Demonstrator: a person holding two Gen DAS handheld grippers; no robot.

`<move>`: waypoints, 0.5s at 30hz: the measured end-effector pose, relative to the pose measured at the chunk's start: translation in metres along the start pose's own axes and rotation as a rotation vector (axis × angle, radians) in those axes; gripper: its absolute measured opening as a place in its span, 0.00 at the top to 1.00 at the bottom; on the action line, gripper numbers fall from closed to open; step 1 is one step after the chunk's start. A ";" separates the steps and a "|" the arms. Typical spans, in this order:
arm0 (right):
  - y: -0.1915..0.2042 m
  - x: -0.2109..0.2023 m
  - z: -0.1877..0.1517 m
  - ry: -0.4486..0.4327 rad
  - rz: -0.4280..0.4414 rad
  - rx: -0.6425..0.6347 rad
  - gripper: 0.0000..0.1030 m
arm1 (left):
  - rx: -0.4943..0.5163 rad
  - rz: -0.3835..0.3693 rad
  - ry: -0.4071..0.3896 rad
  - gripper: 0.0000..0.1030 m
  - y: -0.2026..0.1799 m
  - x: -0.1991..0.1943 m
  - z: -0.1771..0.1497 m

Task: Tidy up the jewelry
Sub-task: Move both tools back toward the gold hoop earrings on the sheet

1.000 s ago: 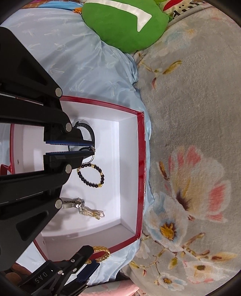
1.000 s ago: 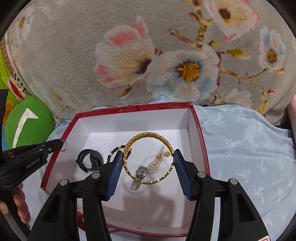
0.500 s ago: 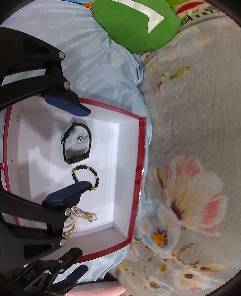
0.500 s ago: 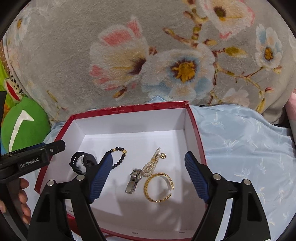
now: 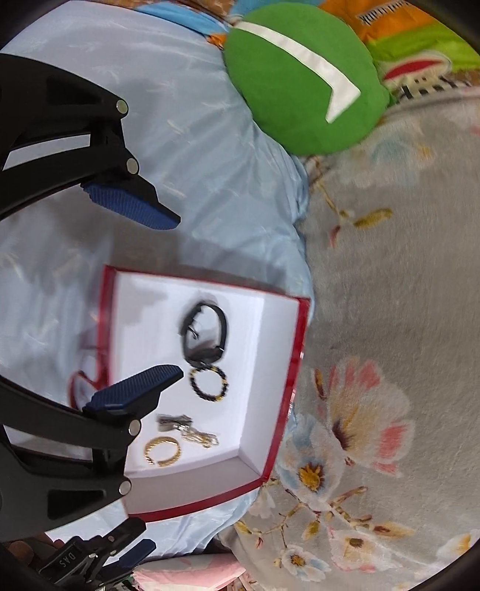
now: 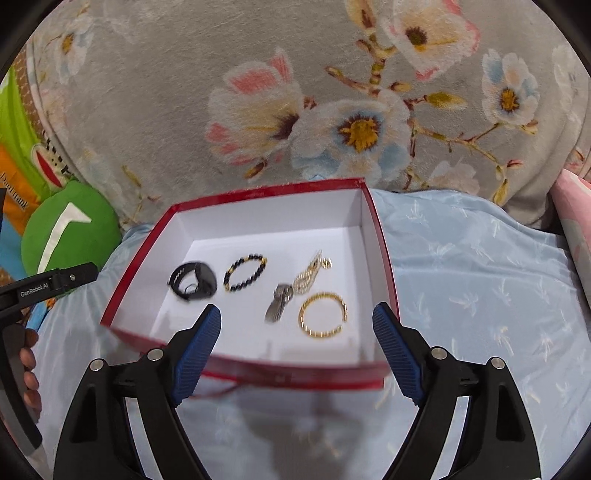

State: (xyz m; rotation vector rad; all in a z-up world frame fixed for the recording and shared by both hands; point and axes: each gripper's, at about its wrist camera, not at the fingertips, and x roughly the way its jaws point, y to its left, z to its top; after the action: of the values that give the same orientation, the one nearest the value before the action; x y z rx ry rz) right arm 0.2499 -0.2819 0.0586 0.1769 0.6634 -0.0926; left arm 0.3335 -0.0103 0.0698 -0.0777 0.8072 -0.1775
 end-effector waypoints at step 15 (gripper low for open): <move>-0.011 -0.065 -0.118 0.164 -0.026 0.040 0.20 | 0.027 0.009 0.223 0.24 0.032 -0.038 -0.143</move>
State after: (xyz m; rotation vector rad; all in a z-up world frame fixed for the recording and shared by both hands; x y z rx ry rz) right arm 0.1267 -0.2677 0.0060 0.2155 0.8277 -0.1173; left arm 0.2085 0.0277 -0.0061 -0.0289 1.0270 -0.1908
